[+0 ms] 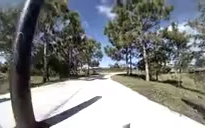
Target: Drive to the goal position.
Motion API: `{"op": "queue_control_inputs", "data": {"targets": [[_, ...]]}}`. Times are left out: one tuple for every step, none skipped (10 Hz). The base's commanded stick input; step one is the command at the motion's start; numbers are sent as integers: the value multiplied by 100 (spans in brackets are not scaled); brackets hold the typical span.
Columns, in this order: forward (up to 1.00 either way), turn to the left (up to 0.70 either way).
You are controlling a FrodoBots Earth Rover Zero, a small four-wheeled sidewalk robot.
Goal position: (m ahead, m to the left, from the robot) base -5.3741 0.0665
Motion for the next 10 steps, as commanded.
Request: {"op": "queue_control_inputs", "data": {"targets": [[85,0],[85,0],[85,0],[85,0],[85,0],[85,0],[85,0],[85,0],[85,0],[85,0]]}}
